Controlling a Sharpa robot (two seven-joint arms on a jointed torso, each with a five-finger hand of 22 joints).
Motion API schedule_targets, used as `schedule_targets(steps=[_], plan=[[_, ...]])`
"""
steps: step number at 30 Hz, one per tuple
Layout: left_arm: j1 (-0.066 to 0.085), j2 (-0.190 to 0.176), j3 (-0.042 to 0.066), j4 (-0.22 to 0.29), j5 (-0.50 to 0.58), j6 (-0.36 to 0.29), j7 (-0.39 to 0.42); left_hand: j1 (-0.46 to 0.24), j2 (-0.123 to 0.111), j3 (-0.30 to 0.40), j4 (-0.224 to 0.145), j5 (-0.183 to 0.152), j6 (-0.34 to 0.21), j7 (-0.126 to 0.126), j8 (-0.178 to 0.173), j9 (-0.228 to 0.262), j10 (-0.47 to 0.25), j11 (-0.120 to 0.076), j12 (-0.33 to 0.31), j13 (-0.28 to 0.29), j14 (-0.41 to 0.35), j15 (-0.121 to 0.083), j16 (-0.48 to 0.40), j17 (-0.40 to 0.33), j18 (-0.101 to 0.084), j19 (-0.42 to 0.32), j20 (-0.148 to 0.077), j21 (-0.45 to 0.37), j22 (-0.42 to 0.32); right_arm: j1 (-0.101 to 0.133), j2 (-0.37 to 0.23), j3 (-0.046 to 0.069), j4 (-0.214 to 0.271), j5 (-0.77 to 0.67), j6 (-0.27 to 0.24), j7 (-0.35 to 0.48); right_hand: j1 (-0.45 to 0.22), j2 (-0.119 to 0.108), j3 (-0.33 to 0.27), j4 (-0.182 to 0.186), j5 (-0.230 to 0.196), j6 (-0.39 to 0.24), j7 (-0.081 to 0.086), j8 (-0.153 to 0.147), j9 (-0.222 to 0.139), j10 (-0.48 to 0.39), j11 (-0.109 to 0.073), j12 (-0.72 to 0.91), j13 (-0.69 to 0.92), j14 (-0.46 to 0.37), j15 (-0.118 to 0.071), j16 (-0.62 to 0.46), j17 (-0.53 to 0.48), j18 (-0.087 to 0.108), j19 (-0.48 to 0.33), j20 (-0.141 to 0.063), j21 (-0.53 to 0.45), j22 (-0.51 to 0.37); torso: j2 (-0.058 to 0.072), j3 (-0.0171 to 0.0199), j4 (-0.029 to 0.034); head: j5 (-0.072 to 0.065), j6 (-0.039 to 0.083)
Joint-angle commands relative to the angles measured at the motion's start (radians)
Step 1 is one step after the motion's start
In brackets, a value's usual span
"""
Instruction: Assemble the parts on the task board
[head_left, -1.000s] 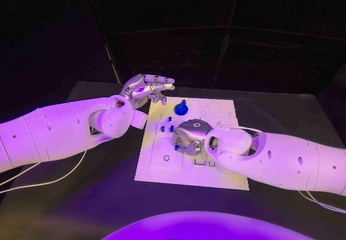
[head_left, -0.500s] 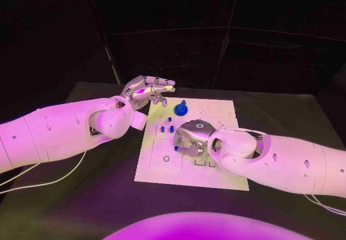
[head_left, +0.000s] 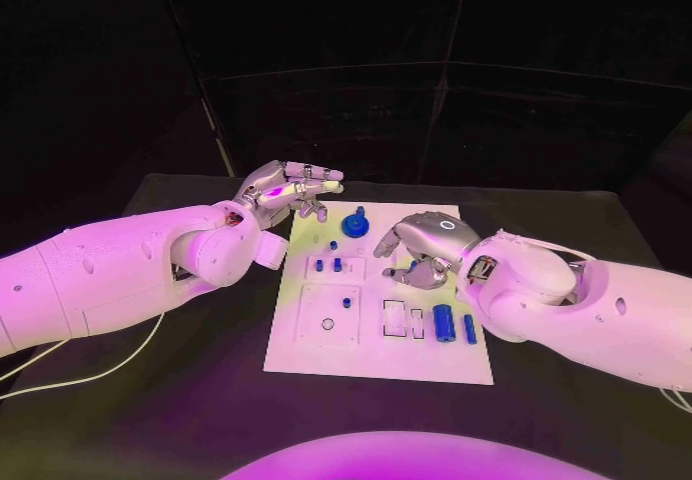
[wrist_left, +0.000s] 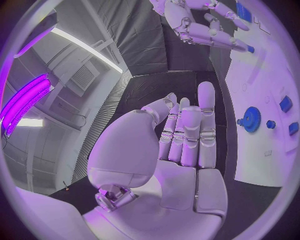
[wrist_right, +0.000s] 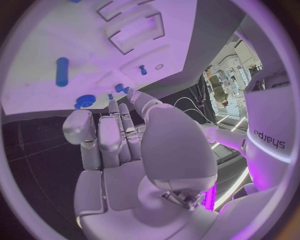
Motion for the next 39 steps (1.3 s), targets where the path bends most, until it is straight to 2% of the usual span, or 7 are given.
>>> schedule_targets(steps=[1,7,12,16,29,35,39], plan=[[0.001,0.000,-0.002,0.002,-0.008,0.015,0.008,0.001,0.001,-0.007,0.001,-0.001,-0.003,0.004,0.004,-0.001,-0.007,0.001,0.006,0.001,-0.007,-0.001,-0.007,-0.003,0.007,-0.005,0.000,-0.006,-0.001,0.017,-0.030,0.010,0.000,0.034,-0.009,-0.028,-0.004,-0.012,-0.017,0.003,-0.014,-0.017,-0.001,-0.002,0.000,-0.018,-0.001,0.001,-0.002,0.010,0.004,-0.006,-0.005,0.006,-0.001,0.001,-0.007,-0.002,0.000,-0.0010,0.0040,-0.011,0.006],[0.001,-0.002,-0.005,0.003,-0.008,0.016,0.013,-0.001,0.001,-0.009,0.002,-0.001,-0.004,0.004,0.004,-0.001,-0.009,0.002,0.006,0.001,-0.008,-0.001,-0.008,-0.005,0.007,-0.006,0.000,-0.007,-0.002,0.036,-0.082,0.020,-0.010,0.065,0.054,-0.046,-0.004,-0.018,-0.095,0.014,-0.016,-0.047,-0.017,0.000,0.001,-0.064,-0.002,-0.001,-0.003,0.007,0.002,-0.012,-0.022,0.007,-0.005,0.001,-0.015,-0.013,0.003,-0.0026,0.0033,-0.014,0.010],[0.001,-0.001,-0.006,0.007,-0.008,0.017,0.019,-0.005,0.000,-0.013,0.004,-0.001,-0.005,0.004,0.005,-0.001,-0.011,0.002,0.007,0.001,-0.008,0.000,-0.007,-0.005,0.006,-0.006,0.001,-0.009,-0.004,0.040,-0.091,0.022,-0.028,0.074,0.119,-0.056,0.019,-0.005,-0.171,0.031,-0.017,-0.062,-0.027,0.000,0.002,-0.094,0.003,0.008,-0.002,0.006,0.006,-0.014,-0.032,0.008,-0.010,0.006,-0.024,-0.023,0.003,-0.0012,0.0050,-0.015,0.006],[0.001,-0.002,-0.006,0.010,-0.008,0.018,0.021,-0.006,-0.001,-0.014,0.005,-0.001,-0.005,0.004,0.005,-0.001,-0.011,0.002,0.008,0.001,-0.009,0.000,-0.008,-0.007,0.006,-0.006,0.001,-0.009,-0.004,0.040,-0.085,0.022,-0.043,0.077,0.161,-0.061,0.033,0.001,-0.205,0.042,-0.016,-0.067,-0.027,0.000,0.002,-0.102,0.003,0.020,-0.002,0.006,0.007,-0.013,-0.034,0.009,-0.011,0.007,-0.027,-0.027,0.004,-0.0021,0.0055,-0.014,0.004],[0.001,-0.003,-0.006,0.014,-0.008,0.016,0.026,-0.006,-0.001,-0.014,0.005,-0.001,-0.005,0.004,0.005,-0.001,-0.011,0.002,0.008,0.001,-0.009,0.000,-0.008,-0.007,0.006,-0.006,0.001,-0.009,-0.004,0.040,-0.048,0.021,-0.081,0.098,0.241,-0.048,0.076,0.038,-0.217,0.042,-0.004,-0.061,-0.023,0.004,0.004,-0.062,-0.008,0.064,-0.001,0.005,-0.001,-0.014,-0.043,0.008,-0.005,0.000,-0.025,-0.022,0.003,-0.0024,0.0041,-0.016,-0.002],[0.001,-0.003,-0.006,0.014,-0.008,0.016,0.026,-0.008,-0.001,-0.016,0.007,-0.001,-0.005,0.004,0.005,-0.001,-0.012,0.002,0.008,0.001,-0.009,0.001,-0.006,-0.005,0.006,-0.006,0.001,-0.010,-0.005,0.038,-0.034,0.020,-0.090,0.100,0.243,-0.047,0.092,0.059,-0.199,0.040,-0.006,-0.039,-0.013,0.009,0.006,-0.027,-0.013,0.076,-0.002,0.008,-0.006,-0.007,-0.035,0.006,0.004,-0.005,-0.018,-0.010,0.004,0.0000,0.0028,-0.016,-0.004],[0.002,-0.003,-0.006,0.014,-0.008,0.016,0.026,-0.013,0.000,-0.020,0.011,-0.001,-0.007,0.005,0.005,-0.001,-0.013,0.003,0.010,0.001,-0.010,0.001,-0.006,-0.008,0.006,-0.006,0.002,-0.012,-0.007,0.037,-0.024,0.020,-0.098,0.100,0.248,-0.046,0.100,0.066,-0.181,0.039,-0.009,-0.029,-0.012,0.009,0.006,-0.005,-0.015,0.075,-0.004,0.010,-0.008,-0.003,-0.032,0.004,0.009,-0.007,-0.013,-0.003,0.004,-0.0013,0.0036,-0.015,-0.005]])
